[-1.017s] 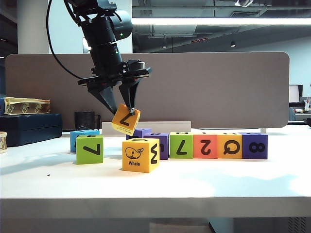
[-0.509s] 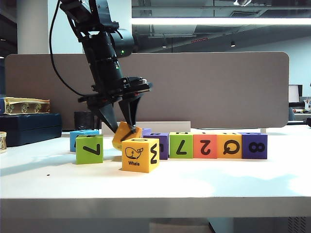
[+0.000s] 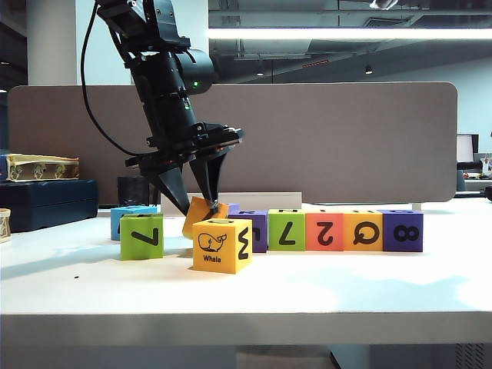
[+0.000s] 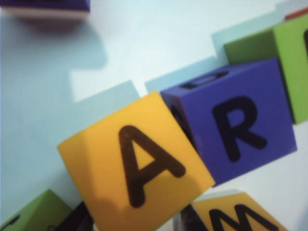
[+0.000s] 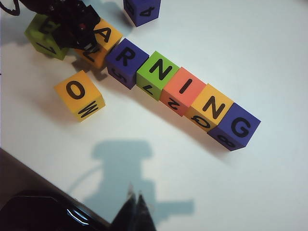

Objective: Select the appropriate blocks from the scattered letter blocks on the table and arrange them in a row to spell out "LEARNING".

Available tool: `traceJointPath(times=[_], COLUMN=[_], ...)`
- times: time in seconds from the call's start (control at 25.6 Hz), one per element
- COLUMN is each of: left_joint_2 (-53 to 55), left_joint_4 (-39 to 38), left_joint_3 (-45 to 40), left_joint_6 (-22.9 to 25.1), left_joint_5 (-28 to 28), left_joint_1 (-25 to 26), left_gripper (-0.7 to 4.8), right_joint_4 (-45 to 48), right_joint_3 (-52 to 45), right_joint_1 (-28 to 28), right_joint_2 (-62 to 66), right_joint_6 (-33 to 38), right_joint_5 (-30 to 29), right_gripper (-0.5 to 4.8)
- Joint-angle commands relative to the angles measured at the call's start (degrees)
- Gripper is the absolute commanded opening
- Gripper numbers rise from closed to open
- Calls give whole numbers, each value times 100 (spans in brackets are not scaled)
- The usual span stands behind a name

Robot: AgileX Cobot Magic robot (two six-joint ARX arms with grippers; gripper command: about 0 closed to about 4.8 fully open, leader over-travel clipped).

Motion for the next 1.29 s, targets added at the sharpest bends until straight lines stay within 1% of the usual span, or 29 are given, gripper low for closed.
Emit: traceJointPath(times=[0.04, 0.08, 0.12, 0.16, 0.23, 0.63, 0.74, 0.86, 1.02, 1.1, 1.17, 1.29], left_joint_2=[-20, -20, -20, -20, -20, -46, -46, -46, -44, -46, -44, -44], left_joint_4=[-122, -146, -203, -271, -345, -520, -533, -511, -505, -472, -514, -586], left_joint_3=[2, 2, 2, 2, 2, 66, 66, 66, 63, 66, 61, 57], left_joint_6=[24, 24, 24, 24, 26, 28, 26, 26, 77, 153, 153, 151], left_joint_5=[-17, -15, -17, -17, -39, -50, -273, -306, -697, -1056, -1088, -970], left_joint_1=[2, 2, 2, 2, 2, 4, 13, 17, 15, 15, 22, 37], left_gripper=[216, 218, 246, 301, 345, 345, 345, 345, 345, 345, 346, 347], right_joint_4=[94, 92, 85, 83, 85, 46, 46, 46, 46, 46, 50, 48], right_joint_3=[35, 35, 35, 35, 35, 35, 35, 35, 35, 35, 35, 35], right_joint_1=[13, 13, 13, 13, 13, 13, 13, 13, 13, 13, 13, 13], right_joint_2=[-17, -17, -17, -17, -17, -17, -17, -17, -17, -17, -17, -17], right_joint_6=[-13, -13, -13, -13, -13, -13, -13, -13, -13, -13, -13, -13], right_joint_5=[-7, -7, -7, -7, -9, -7, -9, -9, -9, -9, -9, -9], right_gripper=[-1, -1, -1, -1, -1, -1, -1, -1, -1, -1, -1, -1])
